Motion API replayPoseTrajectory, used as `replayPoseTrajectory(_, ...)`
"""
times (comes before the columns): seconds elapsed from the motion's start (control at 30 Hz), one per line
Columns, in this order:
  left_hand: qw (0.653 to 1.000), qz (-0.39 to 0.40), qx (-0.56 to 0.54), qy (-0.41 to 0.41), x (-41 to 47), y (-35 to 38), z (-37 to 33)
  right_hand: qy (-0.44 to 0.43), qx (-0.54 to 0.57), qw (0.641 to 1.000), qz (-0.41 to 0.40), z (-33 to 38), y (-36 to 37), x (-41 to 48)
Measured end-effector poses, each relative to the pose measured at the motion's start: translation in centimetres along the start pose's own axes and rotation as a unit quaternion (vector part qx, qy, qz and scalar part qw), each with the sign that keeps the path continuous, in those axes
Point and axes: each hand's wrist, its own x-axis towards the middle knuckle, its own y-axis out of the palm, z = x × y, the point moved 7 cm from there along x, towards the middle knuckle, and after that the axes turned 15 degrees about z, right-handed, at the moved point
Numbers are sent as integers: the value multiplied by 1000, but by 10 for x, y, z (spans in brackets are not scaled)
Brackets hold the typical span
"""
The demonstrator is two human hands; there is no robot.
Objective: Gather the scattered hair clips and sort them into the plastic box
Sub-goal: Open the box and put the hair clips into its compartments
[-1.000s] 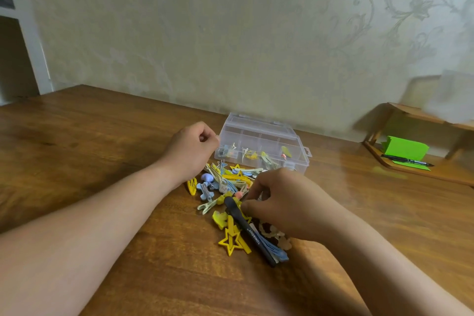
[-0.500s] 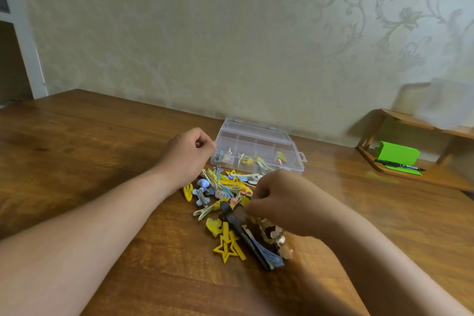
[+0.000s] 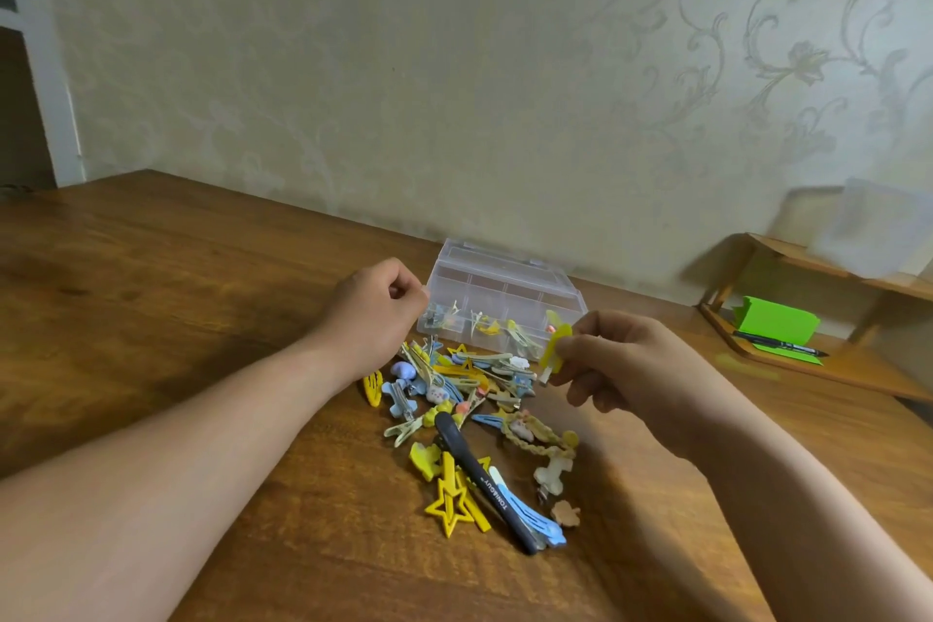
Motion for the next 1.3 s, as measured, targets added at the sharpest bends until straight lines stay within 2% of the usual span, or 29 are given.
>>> replayPoseTrajectory(0.2, 1000, 1, -2, 5, 1, 0, 1, -35, -23, 994, -97, 5, -43, 24)
replayPoseTrajectory(0.33, 1000, 0, -2, 5, 2, 0, 0, 4, -101, 981, -163, 21, -87, 67)
replayPoseTrajectory(0.47, 1000, 0, 0, 2, 3, 0, 1, 53, -215, 966, -135, 30, -90, 114)
replayPoseTrajectory(0.6, 1000, -3, -2, 2, 3, 0, 1, 97, -367, 921, -89, 26, -77, 143)
replayPoseTrajectory(0.7, 1000, -2, 4, 4, 2, 0, 0, 116, -441, 888, -59, 18, -70, 153)
replayPoseTrajectory(1.03, 1000, 1, 11, 4, 2, 1, 1, 135, -538, 831, -40, 9, -68, 161)
replayPoseTrajectory(1.3, 1000, 5, 10, 4, 2, 1, 0, 161, -570, 806, -23, 2, -67, 170)
